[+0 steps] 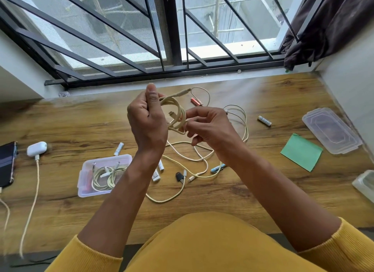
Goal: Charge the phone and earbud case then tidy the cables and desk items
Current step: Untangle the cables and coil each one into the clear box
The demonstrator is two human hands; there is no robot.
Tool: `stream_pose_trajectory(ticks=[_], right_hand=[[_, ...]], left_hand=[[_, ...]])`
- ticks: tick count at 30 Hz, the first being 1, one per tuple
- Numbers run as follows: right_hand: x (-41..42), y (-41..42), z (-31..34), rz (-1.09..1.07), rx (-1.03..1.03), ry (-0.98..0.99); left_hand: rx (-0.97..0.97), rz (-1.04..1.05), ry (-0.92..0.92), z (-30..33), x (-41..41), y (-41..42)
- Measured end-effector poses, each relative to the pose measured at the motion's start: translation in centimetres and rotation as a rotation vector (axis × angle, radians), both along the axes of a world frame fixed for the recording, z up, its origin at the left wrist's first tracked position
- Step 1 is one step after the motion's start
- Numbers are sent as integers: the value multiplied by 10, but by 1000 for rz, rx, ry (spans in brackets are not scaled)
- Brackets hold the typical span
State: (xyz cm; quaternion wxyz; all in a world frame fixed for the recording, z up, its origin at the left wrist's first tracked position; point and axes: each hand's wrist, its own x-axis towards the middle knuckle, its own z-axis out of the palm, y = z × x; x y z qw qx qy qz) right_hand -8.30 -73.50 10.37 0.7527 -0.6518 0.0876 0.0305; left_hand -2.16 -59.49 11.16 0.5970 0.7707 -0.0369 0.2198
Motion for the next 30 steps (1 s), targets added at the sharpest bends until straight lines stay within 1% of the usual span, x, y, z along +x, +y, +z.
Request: stream_pose_trajectory(ticks=[4, 10, 12, 16, 19, 26, 30], right_hand=[[1, -4, 3, -21, 52, -57], [3, -4, 3, -24, 211, -99], [3, -8, 5, -26, 218, -100], [0, -13, 9, 49, 169, -145], [-1, -8, 11, 65, 90, -162], [1, 6, 7, -89, -146, -172], [2, 8, 4, -165, -236, -157]], left_hand=[[-6, -16, 84, -3, -1, -3], [154, -8, 101, -5, -7, -5], [203, 11, 104, -6, -8, -4], [286, 41, 102, -8, -9, 1], [342, 51, 92, -7, -9, 0], [400, 30, 108, -6, -14, -7], [416, 18, 116, -8, -16, -9]])
